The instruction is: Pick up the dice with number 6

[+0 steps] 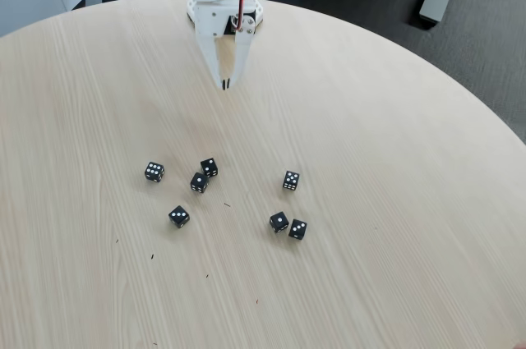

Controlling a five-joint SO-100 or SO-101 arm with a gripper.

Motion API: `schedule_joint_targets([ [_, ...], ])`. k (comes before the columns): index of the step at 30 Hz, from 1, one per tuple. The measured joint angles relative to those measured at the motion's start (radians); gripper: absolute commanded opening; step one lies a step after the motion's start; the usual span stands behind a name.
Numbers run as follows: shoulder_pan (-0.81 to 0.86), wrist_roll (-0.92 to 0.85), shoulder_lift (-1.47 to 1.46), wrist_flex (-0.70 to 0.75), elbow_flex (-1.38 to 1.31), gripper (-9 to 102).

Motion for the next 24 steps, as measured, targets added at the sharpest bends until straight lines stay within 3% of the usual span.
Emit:
schedule_joint_targets([
  [24, 0.0, -0.008, -0.006, 0.0, 0.0, 0],
])
